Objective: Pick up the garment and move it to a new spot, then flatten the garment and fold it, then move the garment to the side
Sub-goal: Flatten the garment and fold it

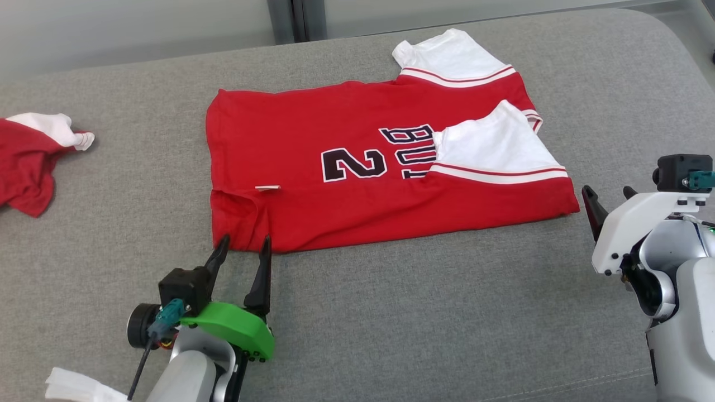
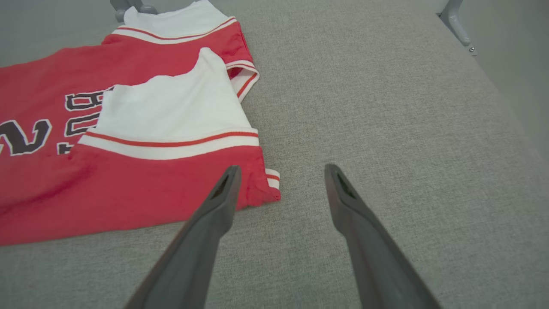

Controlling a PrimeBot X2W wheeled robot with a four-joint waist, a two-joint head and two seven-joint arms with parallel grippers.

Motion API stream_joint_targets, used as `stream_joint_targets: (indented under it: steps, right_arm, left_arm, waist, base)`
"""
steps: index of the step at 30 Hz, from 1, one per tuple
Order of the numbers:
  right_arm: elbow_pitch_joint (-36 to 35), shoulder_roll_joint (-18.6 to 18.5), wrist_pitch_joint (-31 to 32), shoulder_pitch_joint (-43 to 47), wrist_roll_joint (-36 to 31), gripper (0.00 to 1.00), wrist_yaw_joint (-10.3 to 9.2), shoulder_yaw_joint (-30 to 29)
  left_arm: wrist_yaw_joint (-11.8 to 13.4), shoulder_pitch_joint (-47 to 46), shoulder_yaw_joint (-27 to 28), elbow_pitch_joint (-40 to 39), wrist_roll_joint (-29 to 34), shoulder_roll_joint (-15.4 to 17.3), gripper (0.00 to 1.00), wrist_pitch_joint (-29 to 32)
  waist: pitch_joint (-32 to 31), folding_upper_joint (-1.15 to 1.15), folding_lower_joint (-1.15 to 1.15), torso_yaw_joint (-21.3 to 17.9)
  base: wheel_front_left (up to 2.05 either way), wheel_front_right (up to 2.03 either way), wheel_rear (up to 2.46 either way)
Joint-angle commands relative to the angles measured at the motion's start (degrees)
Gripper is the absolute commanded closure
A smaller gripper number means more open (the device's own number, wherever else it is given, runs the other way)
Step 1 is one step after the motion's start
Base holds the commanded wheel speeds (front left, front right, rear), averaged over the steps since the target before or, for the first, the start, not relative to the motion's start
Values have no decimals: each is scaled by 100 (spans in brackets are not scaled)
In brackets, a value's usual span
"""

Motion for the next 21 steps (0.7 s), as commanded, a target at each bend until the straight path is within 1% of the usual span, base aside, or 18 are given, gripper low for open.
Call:
stream_joint_targets:
  steps: [1,3,7,13,16,17,19,21]
  right_arm:
    - [43,41,28,11,-55,0,-2,-35]
    - [153,79,29,-65,-98,0,-2,-51]
    - [472,192,-33,-337,-126,0,-2,-20]
    - [986,239,-96,-759,-219,0,-2,65]
    - [1227,242,-154,-891,-261,0,-2,72]
    - [1293,239,-179,-929,-272,0,-2,58]
    - [1387,232,-222,-980,-308,0,-2,37]
    - [1472,237,-255,-992,-305,0,-2,6]
  left_arm:
    - [69,-123,-26,77,82,-12,0,35]
    - [150,-264,-125,225,207,-39,0,97]
    - [407,-571,-188,540,410,-64,0,84]
    - [574,-956,-313,989,585,-95,0,139]
    - [693,-1081,-276,1209,604,-122,0,90]
    - [792,-1116,-240,1289,615,-131,0,74]
    - [912,-1167,-176,1377,597,-140,0,45]
    - [952,-1189,-125,1441,548,-133,0,23]
  waist:
    - [34,0,0,-17]
    - [83,0,0,-34]
    - [235,0,0,-70]
    - [459,0,0,-36]
    - [533,0,0,8]
    - [556,0,0,26]
    - [587,0,0,50]
    - [616,0,0,72]
  base:
    - [0,0,0]
    - [0,0,0]
    - [0,0,0]
    - [0,0,0]
    - [0,0,0]
    - [0,0,0]
    - [0,0,0]
    - [0,0,0]
